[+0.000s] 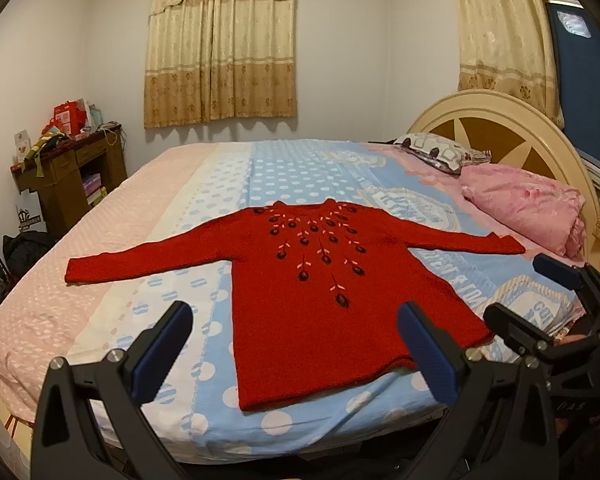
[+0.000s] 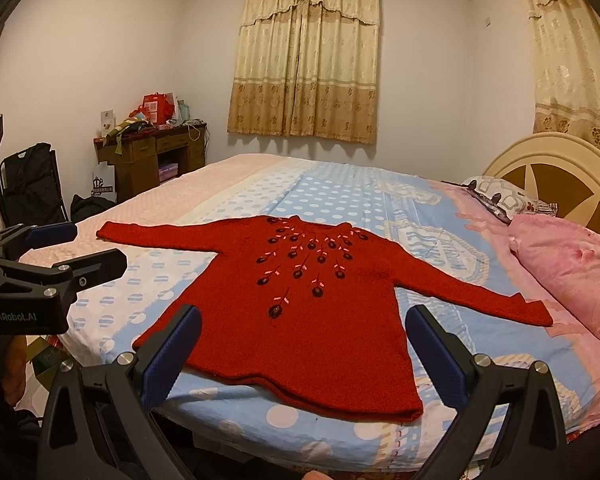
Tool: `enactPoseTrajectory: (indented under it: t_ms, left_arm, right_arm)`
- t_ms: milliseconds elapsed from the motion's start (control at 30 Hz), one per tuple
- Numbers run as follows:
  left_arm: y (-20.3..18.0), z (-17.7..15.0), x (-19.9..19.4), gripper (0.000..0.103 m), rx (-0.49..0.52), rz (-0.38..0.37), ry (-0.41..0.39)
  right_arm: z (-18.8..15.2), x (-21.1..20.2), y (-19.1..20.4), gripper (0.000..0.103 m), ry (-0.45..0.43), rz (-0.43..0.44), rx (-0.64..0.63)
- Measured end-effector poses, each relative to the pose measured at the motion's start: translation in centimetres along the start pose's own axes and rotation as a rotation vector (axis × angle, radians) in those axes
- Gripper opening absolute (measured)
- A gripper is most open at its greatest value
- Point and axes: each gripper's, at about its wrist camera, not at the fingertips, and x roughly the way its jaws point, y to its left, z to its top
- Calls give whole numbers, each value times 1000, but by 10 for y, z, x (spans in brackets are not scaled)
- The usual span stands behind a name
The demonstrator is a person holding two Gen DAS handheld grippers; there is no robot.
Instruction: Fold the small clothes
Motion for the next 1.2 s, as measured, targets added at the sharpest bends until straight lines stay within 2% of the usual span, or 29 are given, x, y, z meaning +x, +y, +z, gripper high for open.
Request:
enactPoseTrajectory:
  t_ms: [367,600,900,1067,1200]
  left_arm:
    - [-2,-4,14,103,16,-3,22]
    - [2,1,33,103,32,6,49]
    - [0,15,88,103,77,-9,117]
    - [0,23,122,103,101,-28,163]
    - [6,31,148,103,145,-11,180]
  right_arm:
    - [-3,13,-4,102,34,0,1]
    - [-7,33,-17,102,56,-47,3]
    - [-19,85,-68,102,152,-118,42]
    - [-23,117,-110,102,206,-172,89]
    - [-28,148,-151,102,271,-234,125]
